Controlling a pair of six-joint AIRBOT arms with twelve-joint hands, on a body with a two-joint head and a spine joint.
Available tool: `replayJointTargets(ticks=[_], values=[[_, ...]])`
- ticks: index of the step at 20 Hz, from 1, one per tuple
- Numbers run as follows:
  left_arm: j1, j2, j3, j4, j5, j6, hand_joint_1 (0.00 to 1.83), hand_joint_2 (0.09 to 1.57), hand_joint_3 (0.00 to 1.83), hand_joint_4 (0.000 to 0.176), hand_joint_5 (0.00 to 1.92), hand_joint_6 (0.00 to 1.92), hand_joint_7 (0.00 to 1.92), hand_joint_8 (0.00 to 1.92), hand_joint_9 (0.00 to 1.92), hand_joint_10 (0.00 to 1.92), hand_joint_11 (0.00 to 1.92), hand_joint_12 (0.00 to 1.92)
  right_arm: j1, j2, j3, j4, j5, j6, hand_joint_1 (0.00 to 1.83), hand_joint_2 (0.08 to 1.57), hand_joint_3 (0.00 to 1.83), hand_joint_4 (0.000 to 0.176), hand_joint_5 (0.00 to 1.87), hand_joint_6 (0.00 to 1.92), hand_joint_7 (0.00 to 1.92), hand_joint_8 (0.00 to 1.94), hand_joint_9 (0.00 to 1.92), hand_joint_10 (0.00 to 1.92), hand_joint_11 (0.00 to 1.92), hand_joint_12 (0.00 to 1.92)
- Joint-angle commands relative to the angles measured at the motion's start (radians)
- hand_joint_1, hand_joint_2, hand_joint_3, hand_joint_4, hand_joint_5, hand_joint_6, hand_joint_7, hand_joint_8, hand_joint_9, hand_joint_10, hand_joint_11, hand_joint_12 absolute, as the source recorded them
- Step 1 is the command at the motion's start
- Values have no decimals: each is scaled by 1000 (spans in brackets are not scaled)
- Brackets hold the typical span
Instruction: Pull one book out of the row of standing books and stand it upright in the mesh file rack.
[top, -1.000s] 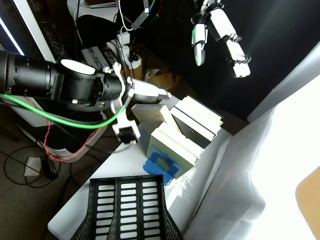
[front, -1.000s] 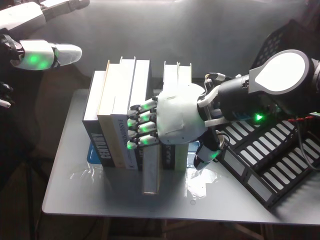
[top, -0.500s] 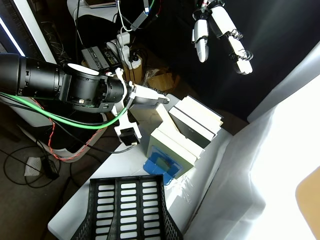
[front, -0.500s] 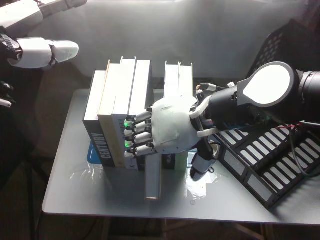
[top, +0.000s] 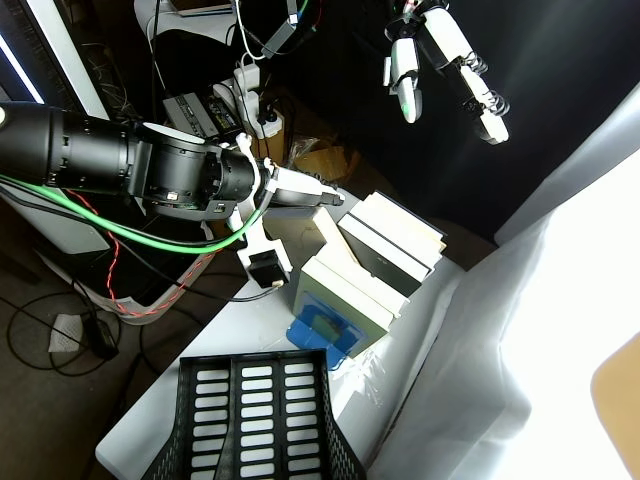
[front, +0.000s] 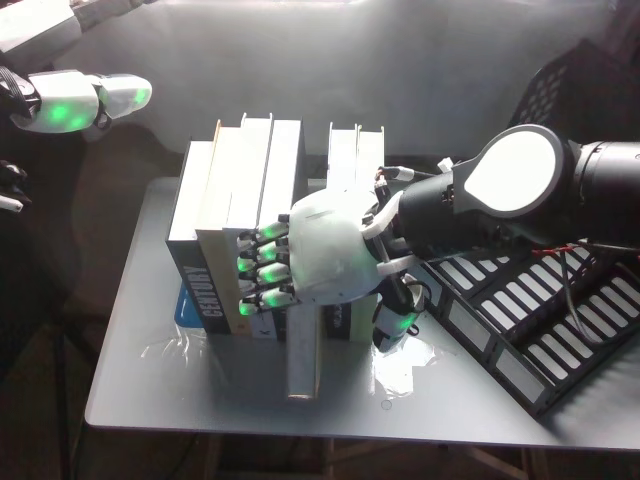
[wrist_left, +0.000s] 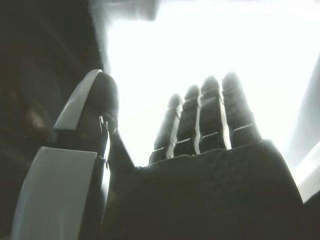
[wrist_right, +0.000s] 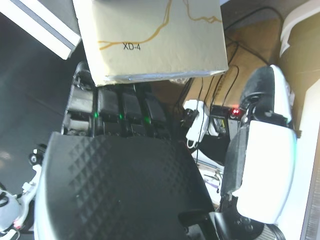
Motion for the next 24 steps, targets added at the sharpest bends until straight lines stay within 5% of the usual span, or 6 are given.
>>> replayJointTargets(ticks=[1,13,19,21,22,24], values=[[-2,22,2,-45,-115,-5,719,1385,1,23,80,21,0,0,0,0,0,0,4,6,4,4,-44,5,700,883,0,0,0,0,0,0,0,0,0,0],[20,35,-11,-81,-151,-5,498,1417,1,6,108,14,1,0,0,0,0,0,-14,-29,51,-47,-57,74,754,994,31,0,69,28,70,26,38,16,23,12],[17,48,-20,-79,-165,-5,364,1453,11,12,33,1,0,0,0,0,0,0,-22,-43,61,-51,-42,74,969,1087,12,0,523,71,702,46,679,203,135,1480],[8,48,-21,-69,-169,-5,487,1408,0,24,31,5,271,116,100,51,0,0,-23,-45,68,-54,-38,75,1331,1109,9,0,920,1119,1018,816,885,981,532,1614],[5,48,-23,-65,-170,-5,590,1357,27,16,38,22,482,668,225,812,0,1297,-25,-45,70,-56,-38,75,1344,1159,9,0,868,1294,908,988,767,1260,474,1700],[-7,50,-26,-59,-173,-5,628,1315,1,0,41,3,50,107,1,18,0,1916,-27,-47,73,-56,-35,76,1338,1144,1,0,898,1306,981,910,776,1210,468,1686]])
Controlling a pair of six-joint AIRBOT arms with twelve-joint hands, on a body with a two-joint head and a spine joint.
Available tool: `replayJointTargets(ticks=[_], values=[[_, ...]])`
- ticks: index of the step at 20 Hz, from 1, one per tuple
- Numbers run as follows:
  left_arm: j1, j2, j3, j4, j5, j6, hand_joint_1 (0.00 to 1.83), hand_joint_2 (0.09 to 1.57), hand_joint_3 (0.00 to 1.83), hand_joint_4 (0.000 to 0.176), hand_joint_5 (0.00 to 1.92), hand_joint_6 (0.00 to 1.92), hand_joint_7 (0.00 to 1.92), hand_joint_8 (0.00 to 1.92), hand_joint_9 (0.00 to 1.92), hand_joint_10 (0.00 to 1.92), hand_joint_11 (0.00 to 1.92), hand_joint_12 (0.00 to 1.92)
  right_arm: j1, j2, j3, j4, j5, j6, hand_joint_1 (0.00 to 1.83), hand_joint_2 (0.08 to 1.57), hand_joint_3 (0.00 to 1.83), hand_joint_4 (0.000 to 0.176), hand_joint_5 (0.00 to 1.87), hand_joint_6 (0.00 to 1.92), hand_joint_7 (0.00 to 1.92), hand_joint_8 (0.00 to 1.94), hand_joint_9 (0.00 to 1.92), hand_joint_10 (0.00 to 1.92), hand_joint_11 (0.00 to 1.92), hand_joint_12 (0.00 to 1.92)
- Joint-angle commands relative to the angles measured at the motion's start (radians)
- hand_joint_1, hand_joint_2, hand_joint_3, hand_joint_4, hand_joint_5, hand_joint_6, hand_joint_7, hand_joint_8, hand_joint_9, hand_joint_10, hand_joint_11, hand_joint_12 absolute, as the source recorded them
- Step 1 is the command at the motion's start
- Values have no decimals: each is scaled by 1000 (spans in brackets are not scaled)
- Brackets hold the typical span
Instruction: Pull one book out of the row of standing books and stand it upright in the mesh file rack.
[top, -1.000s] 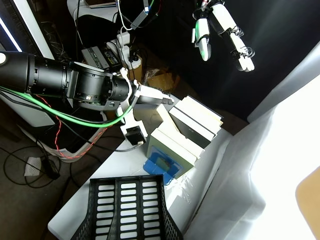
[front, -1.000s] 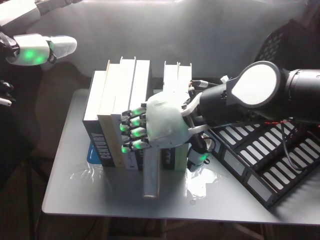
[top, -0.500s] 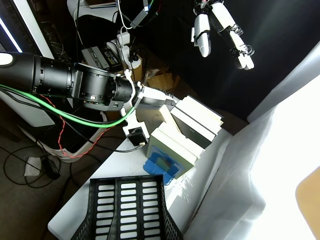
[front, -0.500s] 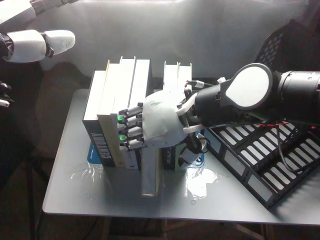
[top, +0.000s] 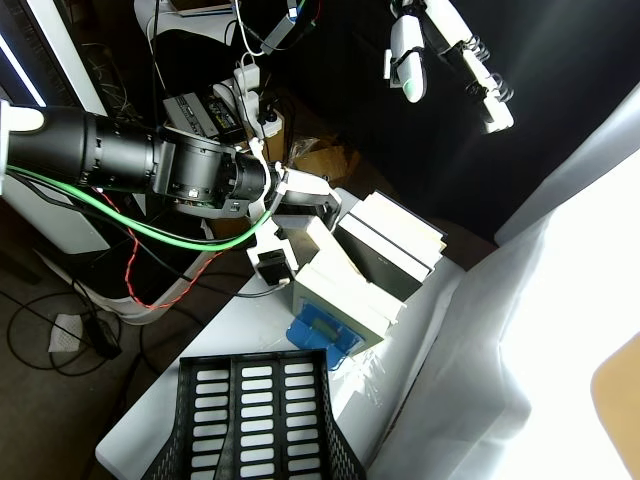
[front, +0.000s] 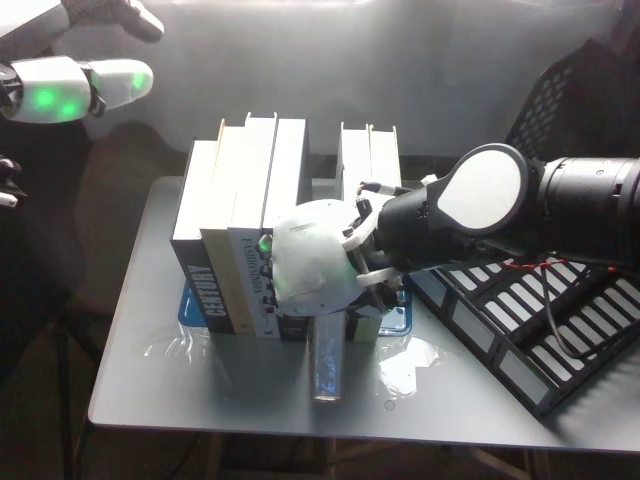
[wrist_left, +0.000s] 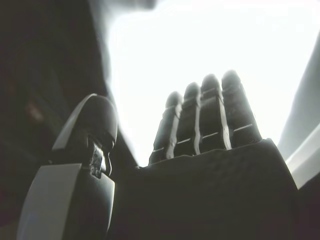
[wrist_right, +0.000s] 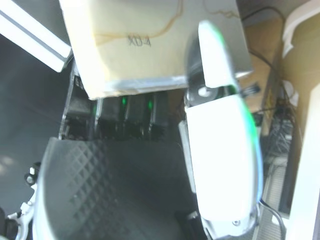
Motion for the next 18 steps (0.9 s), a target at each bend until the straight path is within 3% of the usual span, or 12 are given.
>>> replayJointTargets(ticks=[1,2,3,4,5,7,9,11,12,15,16,18], values=[[-14,22,4,-44,-113,-5,637,1305,0,0,54,8,9,21,0,3,0,1920,-7,18,9,-4,-40,0,1347,1166,5,0,840,1369,935,986,741,1299,465,1717],[-14,23,3,-44,-114,-5,658,1333,4,0,48,28,382,850,281,1331,259,1921,-9,17,9,-4,-39,0,1238,1169,2,0,863,1342,903,1007,725,1109,425,1738],[-14,24,2,-44,-114,-5,1096,1321,74,0,55,26,512,1528,597,1799,822,1921,-9,17,9,-4,-39,0,1329,1167,1,0,839,1356,937,983,743,1270,440,1728],[-14,24,2,-45,-115,-5,1096,1321,74,0,55,26,512,1528,597,1799,822,1921,-9,17,9,-4,-38,0,1329,1167,1,0,839,1356,937,983,743,1270,440,1728],[-13,24,2,-46,-116,-5,652,1319,28,0,56,7,20,91,23,71,32,1921,-9,17,9,-4,-37,0,1354,1161,0,0,838,1354,966,952,753,1291,446,1715],[-13,24,2,-48,-117,-5,683,1300,11,0,279,95,64,19,0,2,0,1921,-9,17,10,-4,-37,0,1352,1171,0,0,818,1387,942,993,742,1310,450,1735],[-12,24,2,-49,-117,-5,684,1298,6,0,145,29,87,12,0,0,0,1921,-9,17,10,-4,-36,0,1349,1176,1,0,821,1390,921,986,731,1338,417,1728],[-12,24,2,-50,-117,-5,580,1332,20,0,101,9,17,2,0,0,0,1921,-9,17,10,-4,-34,0,1352,1167,0,0,829,1380,945,957,754,1304,460,1718],[-11,24,2,-50,-117,-5,661,1310,4,0,138,18,0,0,0,0,0,1921,-9,17,10,-4,-33,0,1345,1186,0,0,803,1424,896,1013,718,1356,424,1740],[-5,26,1,-54,-120,-5,620,1338,12,0,81,14,23,9,0,0,0,1921,-9,17,7,-4,-14,4,1351,1168,0,0,835,1362,931,967,750,1324,451,1741],[-4,26,0,-56,-120,-5,698,1309,0,0,171,41,59,16,0,0,0,1921,-9,17,1,-4,-6,7,1243,1163,0,0,868,1331,925,965,738,1077,404,1718],[-2,26,0,-61,-121,-5,694,1294,0,0,138,18,119,27,0,0,0,1921,-2,17,-15,-4,13,11,1350,1161,3,0,835,1309,951,980,757,1326,462,1748]])
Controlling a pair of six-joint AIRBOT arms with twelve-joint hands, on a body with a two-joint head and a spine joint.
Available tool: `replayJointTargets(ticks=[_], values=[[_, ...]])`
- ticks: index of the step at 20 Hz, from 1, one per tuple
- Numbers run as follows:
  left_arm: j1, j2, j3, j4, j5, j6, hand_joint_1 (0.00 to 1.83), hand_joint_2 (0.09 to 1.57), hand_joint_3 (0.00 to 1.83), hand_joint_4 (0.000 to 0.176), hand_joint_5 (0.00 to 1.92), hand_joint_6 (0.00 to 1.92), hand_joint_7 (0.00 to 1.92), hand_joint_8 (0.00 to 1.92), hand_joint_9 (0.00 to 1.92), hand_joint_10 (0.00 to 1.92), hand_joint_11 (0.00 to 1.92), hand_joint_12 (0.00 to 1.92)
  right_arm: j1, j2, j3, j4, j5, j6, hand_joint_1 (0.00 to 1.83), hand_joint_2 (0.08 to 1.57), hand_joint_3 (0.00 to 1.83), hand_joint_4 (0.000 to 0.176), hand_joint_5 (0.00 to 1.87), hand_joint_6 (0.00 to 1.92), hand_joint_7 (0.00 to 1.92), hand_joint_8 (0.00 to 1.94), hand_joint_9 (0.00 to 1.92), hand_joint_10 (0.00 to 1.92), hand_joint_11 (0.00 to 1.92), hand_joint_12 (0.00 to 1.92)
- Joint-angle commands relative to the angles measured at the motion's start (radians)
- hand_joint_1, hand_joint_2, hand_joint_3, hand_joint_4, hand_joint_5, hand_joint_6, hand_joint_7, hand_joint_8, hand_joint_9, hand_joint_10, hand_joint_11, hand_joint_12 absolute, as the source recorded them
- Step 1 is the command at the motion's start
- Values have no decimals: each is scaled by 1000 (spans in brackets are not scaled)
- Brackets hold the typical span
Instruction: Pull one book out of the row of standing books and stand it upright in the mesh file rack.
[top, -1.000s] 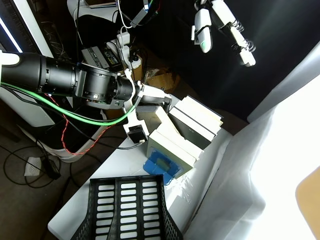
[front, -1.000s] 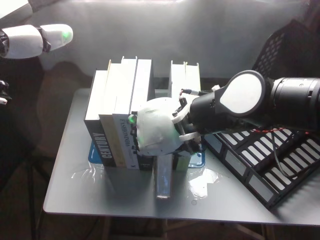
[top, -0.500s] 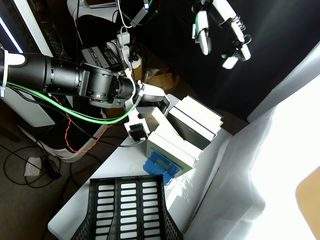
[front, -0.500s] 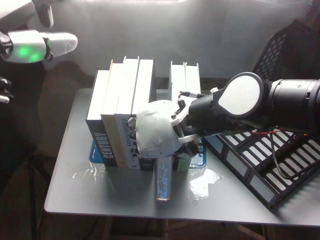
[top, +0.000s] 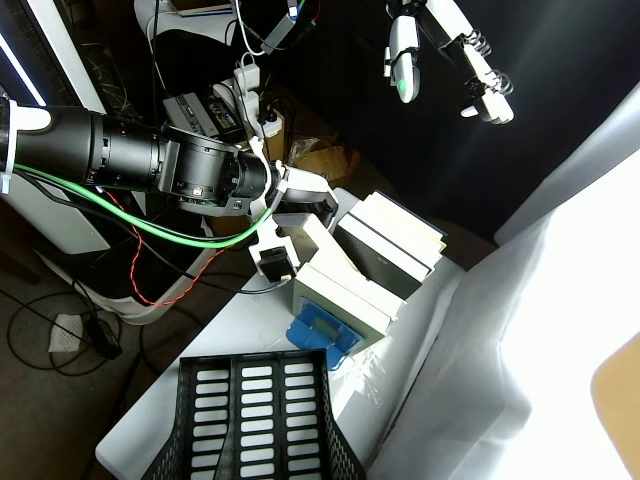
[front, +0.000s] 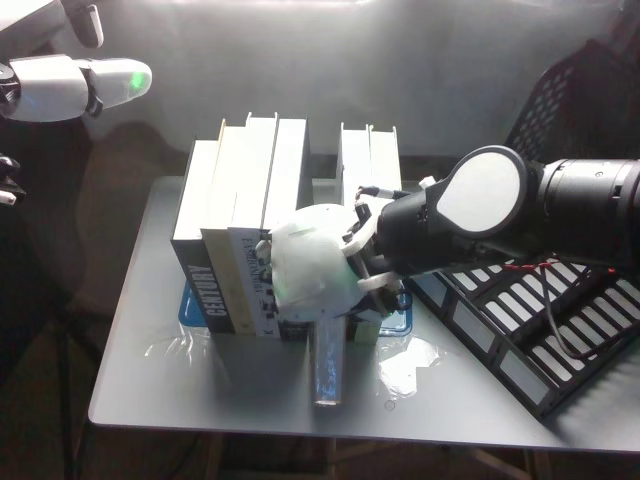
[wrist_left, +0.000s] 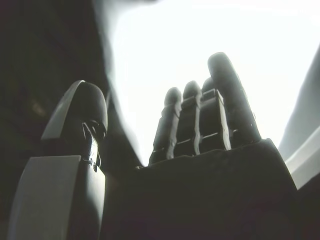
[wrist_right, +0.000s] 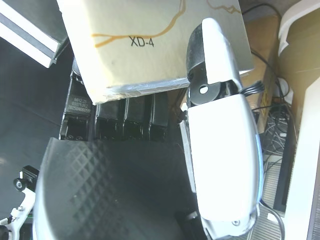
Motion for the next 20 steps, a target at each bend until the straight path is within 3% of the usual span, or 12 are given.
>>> replayJointTargets(ticks=[1,2,3,4,5,6,7,11,13,14,16,20], values=[[-2,20,1,-47,-115,-6,616,1315,3,3,89,6,57,10,0,0,0,1921,10,16,-8,5,9,12,1358,1154,0,0,825,1275,977,970,787,1322,492,1734],[0,21,0,-51,-115,-6,584,1323,6,19,67,1,11,1,0,0,0,1921,20,21,-21,4,19,12,1359,1153,0,0,815,1261,981,968,801,1331,499,1731],[2,21,0,-56,-116,-6,518,1340,13,25,30,4,1,0,0,0,0,1919,28,38,-35,6,27,12,1363,1145,0,0,809,1245,993,946,842,1295,561,1696],[6,23,-2,-64,-118,-6,649,1397,0,2,8,77,0,0,0,0,0,394,34,52,-46,9,33,12,1362,1151,1,0,790,1277,985,957,830,1316,571,1705],[15,27,-5,-79,-123,-6,553,1379,0,11,56,50,0,0,0,0,0,78,41,67,-56,16,41,12,1364,1147,0,0,790,1273,1000,938,838,1307,582,1700],[23,30,-7,-91,-128,-6,481,1384,0,0,70,40,0,0,0,0,0,15,48,82,-65,26,52,12,1363,1151,1,0,772,1289,1003,946,827,1317,566,1696],[29,33,-10,-100,-132,-6,449,1377,0,0,89,37,0,0,0,0,0,2,53,92,-72,34,59,12,1368,1141,0,0,778,1233,1015,916,876,1301,623,1678],[35,37,-15,-109,-136,-6,519,1358,0,0,98,20,0,0,0,0,0,0,82,149,-106,68,83,12,1370,1136,0,0,799,1183,983,932,915,1299,622,1686],[35,38,-17,-110,-135,-6,534,1353,0,3,112,22,11,3,0,0,0,0,98,178,-123,84,95,12,1369,1145,2,0,778,1190,948,989,911,1339,639,1731],[34,38,-18,-110,-134,-6,558,1346,0,20,111,18,9,2,0,0,0,0,104,186,-126,98,105,12,1367,1150,2,0,774,1212,940,993,894,1360,621,1756],[31,41,-21,-111,-129,-6,554,1355,0,35,112,15,2,0,0,0,0,0,116,201,-131,118,118,12,1363,1159,2,0,763,1248,930,991,869,1396,619,1779],[21,46,-28,-109,-121,-6,568,1376,4,26,142,22,10,3,0,0,0,0,155,228,-131,120,166,69,1353,1159,0,0,770,1200,933,1022,896,1416,713,1857]])
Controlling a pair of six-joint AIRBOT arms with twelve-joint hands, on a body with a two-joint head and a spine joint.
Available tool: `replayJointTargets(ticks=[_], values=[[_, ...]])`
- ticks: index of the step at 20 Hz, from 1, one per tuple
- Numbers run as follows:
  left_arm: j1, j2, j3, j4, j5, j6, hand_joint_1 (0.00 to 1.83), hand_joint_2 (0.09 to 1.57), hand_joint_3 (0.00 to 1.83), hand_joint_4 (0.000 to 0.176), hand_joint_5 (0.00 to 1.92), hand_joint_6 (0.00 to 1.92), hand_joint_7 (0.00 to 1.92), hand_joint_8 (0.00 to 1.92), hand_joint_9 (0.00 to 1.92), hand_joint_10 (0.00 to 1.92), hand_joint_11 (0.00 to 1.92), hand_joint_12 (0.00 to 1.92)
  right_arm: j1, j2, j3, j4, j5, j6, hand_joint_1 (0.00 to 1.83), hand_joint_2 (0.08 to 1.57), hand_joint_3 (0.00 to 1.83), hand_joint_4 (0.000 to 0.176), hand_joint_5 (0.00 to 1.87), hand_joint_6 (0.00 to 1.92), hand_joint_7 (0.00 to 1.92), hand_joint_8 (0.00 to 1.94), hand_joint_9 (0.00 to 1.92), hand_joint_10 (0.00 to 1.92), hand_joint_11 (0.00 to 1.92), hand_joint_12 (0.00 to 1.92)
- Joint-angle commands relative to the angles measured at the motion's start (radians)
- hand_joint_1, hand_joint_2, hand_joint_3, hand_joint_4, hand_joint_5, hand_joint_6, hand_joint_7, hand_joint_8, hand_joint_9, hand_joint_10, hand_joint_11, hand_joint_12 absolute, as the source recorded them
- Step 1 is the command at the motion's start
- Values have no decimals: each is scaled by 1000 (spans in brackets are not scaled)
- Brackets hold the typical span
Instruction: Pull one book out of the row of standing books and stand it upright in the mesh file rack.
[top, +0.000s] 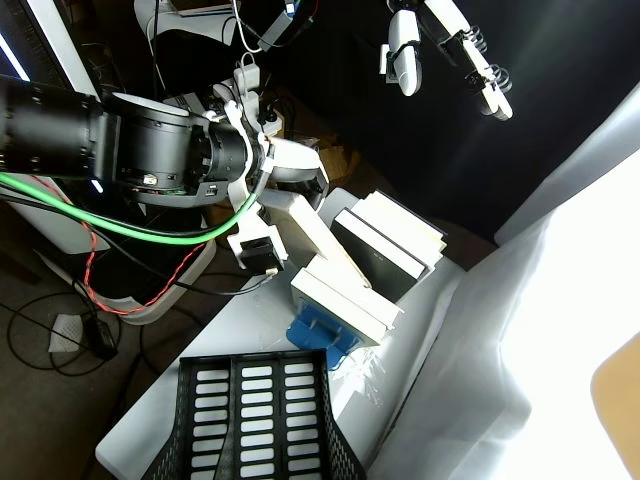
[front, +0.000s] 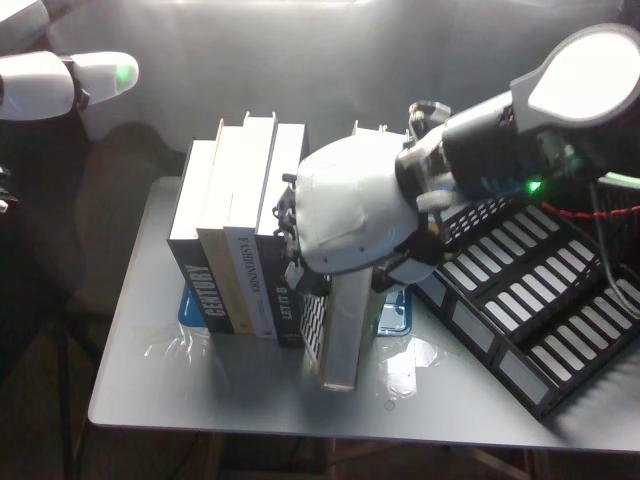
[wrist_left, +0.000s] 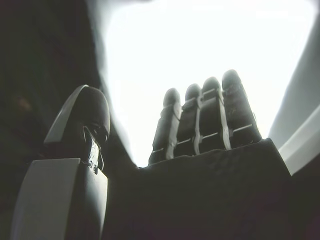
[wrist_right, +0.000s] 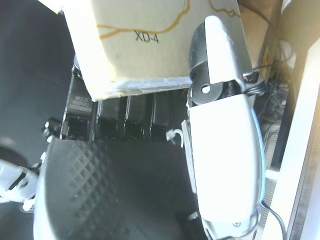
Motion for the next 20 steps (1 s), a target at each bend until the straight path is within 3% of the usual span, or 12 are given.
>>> replayJointTargets(ticks=[1,3,4,5,7,8,11,15,17,20], values=[[-17,20,2,-42,-104,-5,591,1364,0,27,147,21,21,6,0,0,0,0,12,24,6,18,-25,13,1355,1177,6,0,731,1260,890,1100,843,1454,664,1856],[-19,21,1,-40,-100,-5,601,1371,2,24,142,17,21,4,0,0,0,0,25,33,7,29,-16,13,1358,1179,1,0,752,1218,874,1146,832,1451,641,1830],[-21,21,1,-40,-99,-5,579,1407,16,29,133,11,6,2,0,0,0,0,30,39,7,40,-9,13,1358,1178,0,0,758,1204,870,1154,838,1447,641,1824],[-25,20,1,-39,-97,-5,580,1435,26,47,108,2,0,0,0,0,7,3,41,51,8,64,2,16,1363,1167,0,0,786,1158,899,1101,860,1427,645,1798],[-26,19,1,-39,-95,-5,598,1440,21,58,87,0,0,0,0,0,0,0,57,64,12,95,15,26,1351,1196,6,0,721,1229,825,1225,822,1498,652,1806],[-27,19,1,-39,-93,-5,601,1445,22,37,96,4,0,0,0,0,0,0,66,67,17,100,22,36,1349,1200,5,0,731,1262,820,1227,794,1500,631,1788],[-33,17,1,-37,-90,-5,514,1457,19,51,66,0,0,0,0,0,0,0,90,81,24,118,27,45,1350,1194,0,0,771,1261,819,1201,795,1465,634,1720],[-40,16,1,-32,-82,-5,452,1468,17,45,69,2,0,0,0,0,0,0,133,95,42,124,48,84,1346,1213,2,0,715,1233,784,1310,785,1534,633,1798],[-45,15,1,-28,-80,-5,472,1468,13,53,66,0,0,0,0,0,0,0,153,105,47,126,59,101,1350,1203,0,0,713,1278,801,1244,826,1469,637,1731],[-56,10,1,-17,-74,-5,439,1474,10,46,56,5,0,0,0,0,0,0,196,136,47,126,72,140,1478,1181,0,0,711,1240,824,1169,879,1296,634,1756]])
